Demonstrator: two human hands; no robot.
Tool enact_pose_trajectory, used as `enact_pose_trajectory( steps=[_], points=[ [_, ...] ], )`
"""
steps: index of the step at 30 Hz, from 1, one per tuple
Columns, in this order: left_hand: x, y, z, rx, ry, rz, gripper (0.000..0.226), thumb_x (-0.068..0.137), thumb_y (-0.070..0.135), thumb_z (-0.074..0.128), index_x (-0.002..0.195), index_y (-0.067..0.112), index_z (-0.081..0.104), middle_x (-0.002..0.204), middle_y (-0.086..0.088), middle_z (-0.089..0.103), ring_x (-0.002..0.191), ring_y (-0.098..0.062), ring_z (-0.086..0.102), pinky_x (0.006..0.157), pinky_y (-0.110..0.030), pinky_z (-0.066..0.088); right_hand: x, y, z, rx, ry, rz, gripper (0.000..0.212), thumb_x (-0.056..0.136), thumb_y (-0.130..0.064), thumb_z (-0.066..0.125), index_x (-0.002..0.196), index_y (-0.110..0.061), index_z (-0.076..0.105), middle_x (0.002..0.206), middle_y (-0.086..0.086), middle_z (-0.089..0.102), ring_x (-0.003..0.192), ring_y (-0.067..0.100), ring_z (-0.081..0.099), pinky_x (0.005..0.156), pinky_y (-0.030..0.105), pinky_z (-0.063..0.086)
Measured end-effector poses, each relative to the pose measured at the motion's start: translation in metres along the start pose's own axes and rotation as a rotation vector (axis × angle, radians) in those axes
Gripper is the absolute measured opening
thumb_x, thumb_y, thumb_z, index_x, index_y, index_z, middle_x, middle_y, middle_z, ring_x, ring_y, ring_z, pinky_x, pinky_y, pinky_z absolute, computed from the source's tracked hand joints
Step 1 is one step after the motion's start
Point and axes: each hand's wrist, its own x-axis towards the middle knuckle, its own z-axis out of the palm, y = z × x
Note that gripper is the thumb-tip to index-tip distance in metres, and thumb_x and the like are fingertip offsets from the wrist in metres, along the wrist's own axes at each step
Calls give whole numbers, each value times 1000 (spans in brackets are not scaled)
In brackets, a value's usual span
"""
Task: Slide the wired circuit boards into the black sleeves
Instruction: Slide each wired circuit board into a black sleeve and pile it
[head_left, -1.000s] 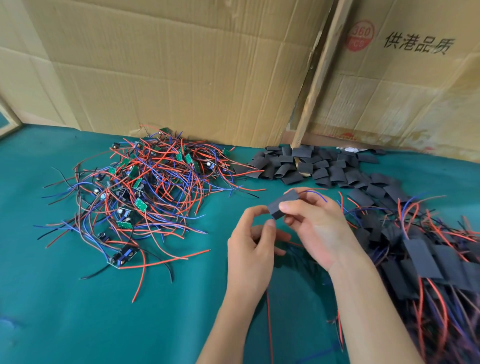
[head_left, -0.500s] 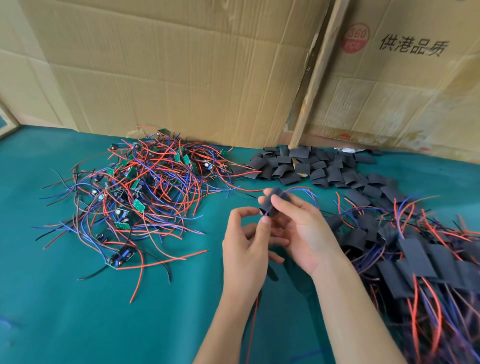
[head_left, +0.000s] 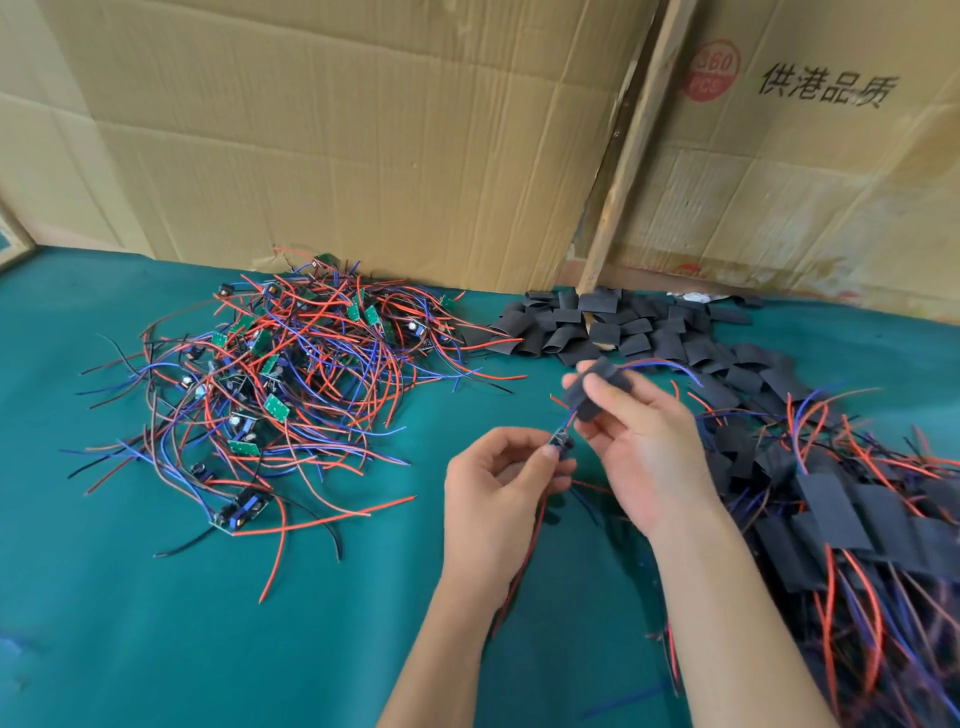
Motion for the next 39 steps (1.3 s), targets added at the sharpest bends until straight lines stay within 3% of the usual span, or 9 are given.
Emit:
enact_pose_trajectory(
  steps=[6,10,15,22,26,32,35,38,39],
  points=[
    [1,3,-3,-210,95,-10,4,93,-1,66,96,-2,68,78,-16,74,74,-22,75,64,-22,57,-5,-2,3,-133,-149,53,38,74,-17,73,111,-5,71,106,20,76,94,22,73,74,26,58],
    [3,5,-4,-292,120,-30,1,92,2,67,91,2,68,78,-13,73,71,-18,73,62,-21,56,-7,-3,1,-78,-243,86,37,80,-11,69,115,-2,67,116,23,73,107,25,72,82,28,58],
    [4,2,-3,-192,159,23,9,93,6,67,86,1,65,72,-11,68,57,-14,64,54,-20,51,-9,2,5,-12,-315,135,31,83,-8,65,114,-4,66,120,21,72,104,29,72,82,31,60],
    [3,2,-3,-147,107,-21,9,93,8,71,86,7,64,84,-17,70,72,-27,69,63,-28,56,-11,2,9,-54,-230,140,36,82,-11,67,118,-8,68,110,12,75,101,29,74,64,29,55],
    [5,2,-1,-90,192,7,19,84,9,73,83,7,55,76,-17,63,61,-23,65,57,-27,54,-17,1,19,-165,-268,142,41,82,-12,68,122,-4,65,102,20,74,90,33,70,62,34,44],
    [1,0,4,109,-11,32,18,89,16,75,92,4,61,77,-3,68,64,-16,68,60,-27,55,-17,-46,-6,-170,-82,-83,22,78,1,64,98,3,73,85,21,73,77,31,74,72,33,62],
    [3,-2,3,149,44,16,5,91,5,67,91,6,62,78,-5,67,64,-17,67,65,-33,55,-28,-90,-44,-514,110,-150,17,73,-14,71,85,-11,81,87,16,78,81,36,77,69,36,64],
    [5,-2,4,138,107,10,12,91,-1,60,87,10,61,75,-5,67,62,-15,66,64,-30,56,-37,-124,-82,-1341,228,-55,63,41,-77,76,87,-33,76,88,-1,78,89,23,74,80,35,59],
    [5,-3,4,135,121,15,15,91,-2,59,86,12,61,74,-3,67,62,-14,66,64,-29,55,-34,-131,-92,-1483,231,-106,67,38,-83,74,84,-35,72,91,0,77,85,14,72,77,29,55]
  ],
)
